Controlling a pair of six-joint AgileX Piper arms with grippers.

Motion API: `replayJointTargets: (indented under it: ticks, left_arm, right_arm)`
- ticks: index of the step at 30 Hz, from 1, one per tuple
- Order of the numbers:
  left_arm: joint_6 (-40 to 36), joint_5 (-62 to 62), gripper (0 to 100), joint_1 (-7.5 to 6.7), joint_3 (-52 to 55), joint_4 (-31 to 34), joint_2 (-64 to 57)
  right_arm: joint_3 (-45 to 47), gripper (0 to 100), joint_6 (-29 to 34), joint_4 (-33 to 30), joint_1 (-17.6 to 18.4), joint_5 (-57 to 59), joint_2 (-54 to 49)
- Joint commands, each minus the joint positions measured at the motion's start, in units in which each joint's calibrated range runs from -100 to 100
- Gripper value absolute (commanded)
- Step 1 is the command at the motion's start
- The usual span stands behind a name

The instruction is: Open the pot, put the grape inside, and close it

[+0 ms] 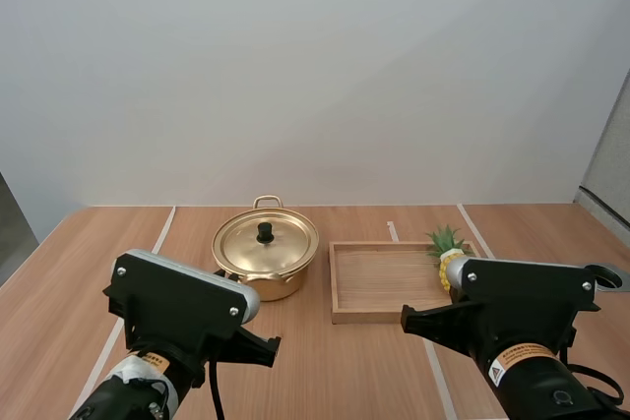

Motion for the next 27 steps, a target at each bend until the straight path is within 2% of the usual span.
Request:
replayJointTargets:
  ticks: [1, 4, 18, 22, 25, 27]
  left_arm:
    - [-0.5, 1.6, 18, -0.16, 0.0, 1.2, -0.3]
    - [-0.5, 1.4, 18, -0.16, 0.0, 3.9, -0.3]
    - [-0.5, 1.4, 18, 0.09, 0.0, 3.9, -0.3]
    - [-0.5, 0.6, 18, 0.38, 0.0, 9.6, -0.3]
    - [-5.4, 0.0, 18, 0.44, 0.0, 12.4, -0.3]
    - [-11.7, 0.0, 18, 0.84, 0.0, 15.9, -0.3]
  right_arm:
    - [0.2, 0, 0.0, 0.5, -0.2, 3.7, -0.4]
    - [0.2, 0, 0.1, 0.5, -0.2, 3.5, -0.4]
    - [0.2, 0, 0.1, 0.5, -0.2, 3.5, -0.4]
    - [0.2, 0, 0.1, 0.5, -0.2, 3.5, -0.4]
    - [0.2, 0, 0.1, 0.5, -0.2, 3.5, -0.4]
    - [0.2, 0, 0.1, 0.5, -0.2, 3.5, -0.4]
